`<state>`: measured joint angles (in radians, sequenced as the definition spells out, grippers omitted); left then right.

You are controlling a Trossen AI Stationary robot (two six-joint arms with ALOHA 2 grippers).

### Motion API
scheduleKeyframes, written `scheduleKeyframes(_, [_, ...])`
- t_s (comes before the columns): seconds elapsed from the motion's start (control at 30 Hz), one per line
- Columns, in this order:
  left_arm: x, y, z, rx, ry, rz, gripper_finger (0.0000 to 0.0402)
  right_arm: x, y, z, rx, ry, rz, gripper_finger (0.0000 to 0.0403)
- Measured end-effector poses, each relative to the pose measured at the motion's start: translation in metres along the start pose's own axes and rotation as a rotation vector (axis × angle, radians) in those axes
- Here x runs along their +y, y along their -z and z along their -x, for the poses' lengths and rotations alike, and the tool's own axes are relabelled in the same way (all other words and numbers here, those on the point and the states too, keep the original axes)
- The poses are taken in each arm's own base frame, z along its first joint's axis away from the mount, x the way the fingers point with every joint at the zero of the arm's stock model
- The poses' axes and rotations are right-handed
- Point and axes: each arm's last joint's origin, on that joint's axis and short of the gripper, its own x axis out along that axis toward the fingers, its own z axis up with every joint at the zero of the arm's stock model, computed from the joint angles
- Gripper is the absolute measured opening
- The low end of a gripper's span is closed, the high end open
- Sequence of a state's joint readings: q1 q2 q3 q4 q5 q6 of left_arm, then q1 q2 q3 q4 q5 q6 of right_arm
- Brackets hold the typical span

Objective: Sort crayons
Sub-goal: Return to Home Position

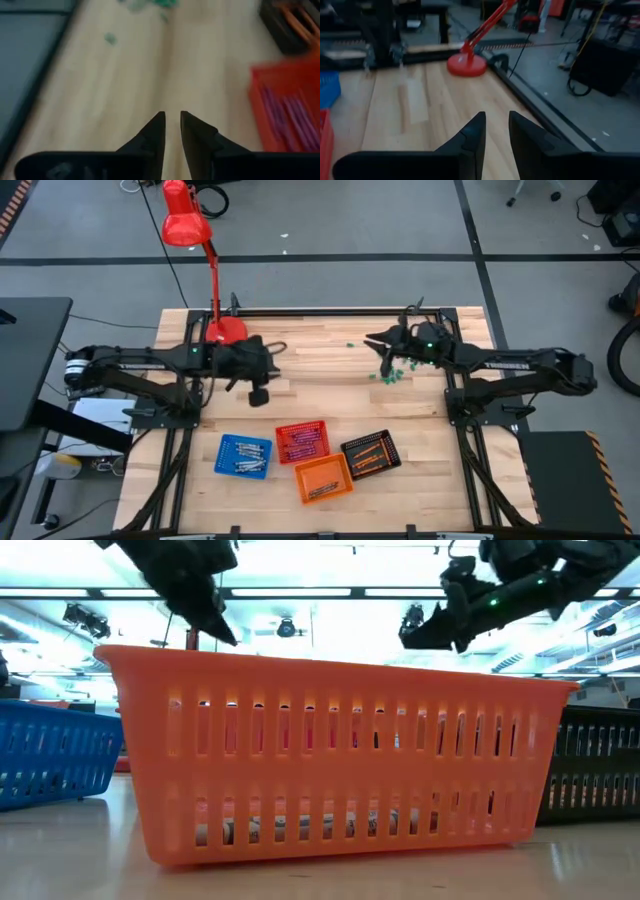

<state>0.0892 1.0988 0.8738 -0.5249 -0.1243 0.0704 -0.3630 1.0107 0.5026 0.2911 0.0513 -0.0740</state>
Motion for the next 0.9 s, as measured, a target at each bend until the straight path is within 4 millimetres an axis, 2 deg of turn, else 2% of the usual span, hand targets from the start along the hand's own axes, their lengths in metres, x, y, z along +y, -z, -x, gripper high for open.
scheduleKeyframes(0.13, [0.008, 0.003, 0.003, -0.122, -0.116, 0.088, 0.0060, -0.007, 0.004, 0.015, -0.037, 0.017, -0.028, 0.0090])
scheduleKeyframes(0.23, [0.008, 0.014, 0.003, -0.178, -0.181, 0.093, 0.0051, -0.013, 0.012, 0.025, -0.081, 0.022, -0.054, 0.0090])
scheduleKeyframes(0.37, [0.008, 0.030, 0.003, -0.291, -0.216, 0.091, 0.0034, -0.020, 0.022, 0.036, -0.128, 0.044, -0.104, 0.0090])
scheduleKeyframes(0.53, [0.009, 0.042, 0.003, -0.412, -0.246, 0.086, 0.0014, -0.028, 0.022, 0.044, -0.169, 0.047, -0.158, 0.0089])
scheduleKeyframes(0.9, [0.008, 0.089, -0.021, -0.524, -0.297, 0.079, 0.0008, -0.030, 0.051, 0.056, -0.148, 0.030, -0.234, 0.0089])
